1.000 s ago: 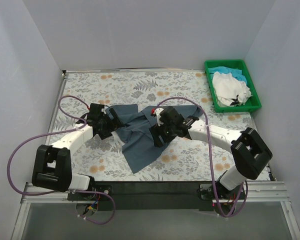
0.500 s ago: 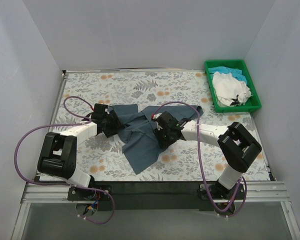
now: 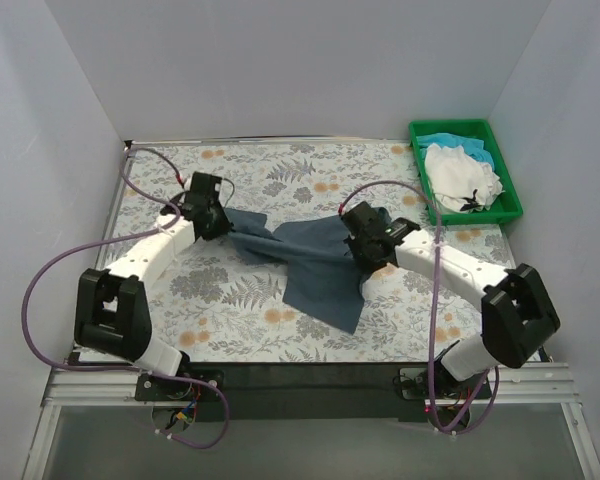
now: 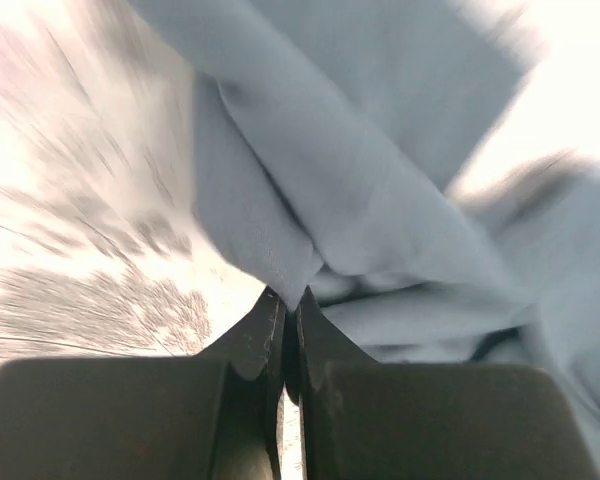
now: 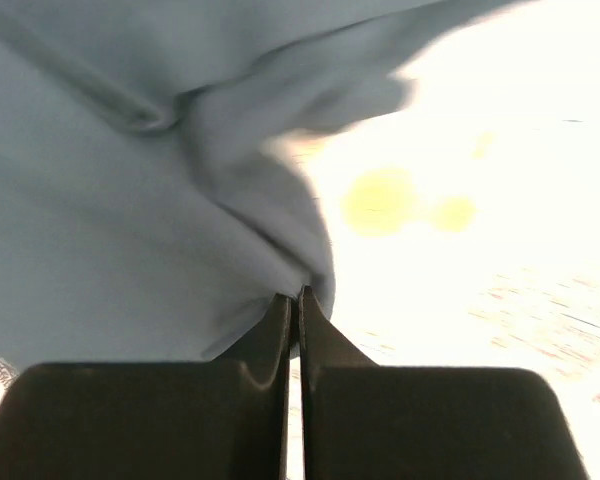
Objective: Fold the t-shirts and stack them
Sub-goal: Flatten the tshirt out
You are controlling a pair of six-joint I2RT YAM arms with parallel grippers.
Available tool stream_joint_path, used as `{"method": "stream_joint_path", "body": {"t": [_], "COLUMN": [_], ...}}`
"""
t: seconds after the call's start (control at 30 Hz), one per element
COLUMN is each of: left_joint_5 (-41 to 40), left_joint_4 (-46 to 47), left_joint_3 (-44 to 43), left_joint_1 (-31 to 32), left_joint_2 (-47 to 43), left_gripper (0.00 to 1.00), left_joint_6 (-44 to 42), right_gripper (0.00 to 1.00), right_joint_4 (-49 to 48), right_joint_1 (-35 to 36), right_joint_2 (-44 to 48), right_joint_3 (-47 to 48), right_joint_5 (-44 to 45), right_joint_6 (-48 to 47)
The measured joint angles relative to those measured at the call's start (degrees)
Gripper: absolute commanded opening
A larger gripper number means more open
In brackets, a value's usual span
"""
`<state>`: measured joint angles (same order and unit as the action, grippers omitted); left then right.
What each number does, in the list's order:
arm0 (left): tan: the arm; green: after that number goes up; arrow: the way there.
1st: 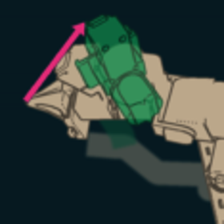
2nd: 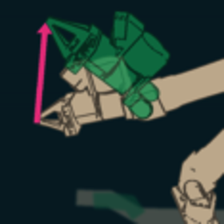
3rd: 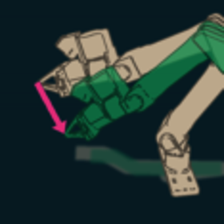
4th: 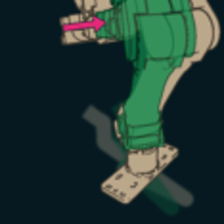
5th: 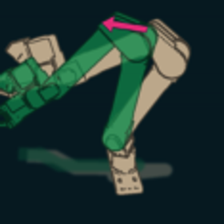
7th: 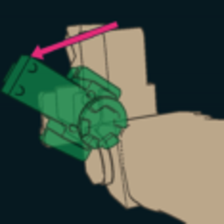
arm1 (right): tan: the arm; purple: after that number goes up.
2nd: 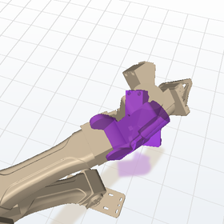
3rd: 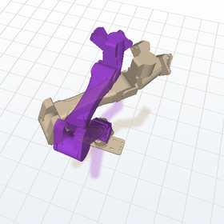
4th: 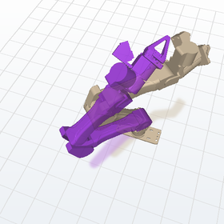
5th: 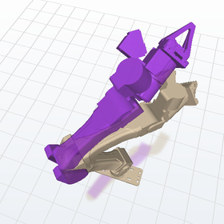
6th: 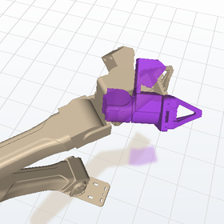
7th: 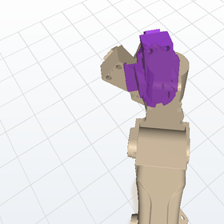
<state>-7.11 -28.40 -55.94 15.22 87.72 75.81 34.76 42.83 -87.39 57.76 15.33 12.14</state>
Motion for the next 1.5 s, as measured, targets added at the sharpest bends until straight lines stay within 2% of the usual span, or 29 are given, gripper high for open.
{"method": "stream_joint_path", "body": {"t": [0.1, 0.23, 0.37, 0.57, 0.67, 0.73, 0.8, 0.9, 0.93, 1.0, 1.1, 1.17, 1.27, 1.4, 1.5], "left_joint_5": [-6.88, -10.64, -10.49, -7.08, -6.34, -6.34, -6.36, -7.45, -8.07, -9.49, -9.49, -8.33, -5.97, -1.62, 1.01], "left_joint_4": [-6.86, -11.19, -13.88, -15.26, -15.54, -15.30, -14.82, -14.62, -14.01, -12.85, -9.79, -8.72, -5.18, -2.36, -0.13], "left_joint_3": [-12.57, -22.23, -19.32, -7.91, -6.93, -7.65, -9.79, -16.09, -18.99, -24.41, -27.87, -27.19, -21.24, -9.49, -2.10], "left_joint_1": [0.28, 1.29, 1.46, 1.46, 1.46, 1.46, 1.44, 1.27, 1.05, 0.55, -0.72, -2.38, -6.40, -15.10, -21.03], "left_joint_2": [-2.99, -8.52, -11.06, -7.28, -4.28, -1.84, 1.22, 7.37, 10.01, 14.45, 17.05, 16.24, 12.59, 5.22, 0.70], "left_gripper": [0.00, 0.00, 0.00, 0.01, 0.03, 0.07, 0.17, 0.35, 0.46, 0.58, 0.66, 0.73, 0.73, 0.73, 0.68], "left_joint_6": [-4.48, -7.82, -7.69, -6.56, -6.91, -7.69, -8.90, -11.17, -11.93, -13.22, -13.66, -12.66, -10.03, -5.20, -2.12], "right_gripper": [0.01, 0.01, 0.01, 0.01, 0.01, 0.01, 0.01, 0.01, 0.01, 0.01, 0.01, 0.01, 0.01, 0.01, 0.01], "right_joint_4": [3.41, 4.13, 4.68, 7.39, 9.11, 9.27, 9.73, 10.58, 10.84, 11.47, 12.17, 12.59, 12.96, 12.31, 11.61], "right_joint_1": [-4.87, -8.50, -10.36, -10.91, -10.95, -11.04, -11.26, -12.50, -13.27, -14.82, -17.16, -18.14, -18.49, -18.45, -18.45], "right_joint_2": [4.63, 9.11, 11.74, 10.03, 8.57, 7.82, 7.10, 5.57, 5.05, 3.91, 1.75, 0.85, 0.68, 1.42, 2.40], "right_joint_3": [4.83, 12.76, 14.51, 10.80, 9.94, 10.01, 10.64, 12.57, 13.03, 13.70, 13.94, 13.92, 13.86, 12.90, 11.67], "right_joint_5": [1.86, 1.88, 0.96, -3.04, -5.14, -5.57, -5.55, -4.20, -3.54, -2.45, -1.53, -1.55, -2.05, -4.20, -5.84], "right_joint_6": [-1.57, -3.50, -4.94, -5.70, -5.77, -5.84, -5.95, -6.10, -6.12, -6.05, -5.51, -5.18, -5.05, -5.53, -6.08]}}
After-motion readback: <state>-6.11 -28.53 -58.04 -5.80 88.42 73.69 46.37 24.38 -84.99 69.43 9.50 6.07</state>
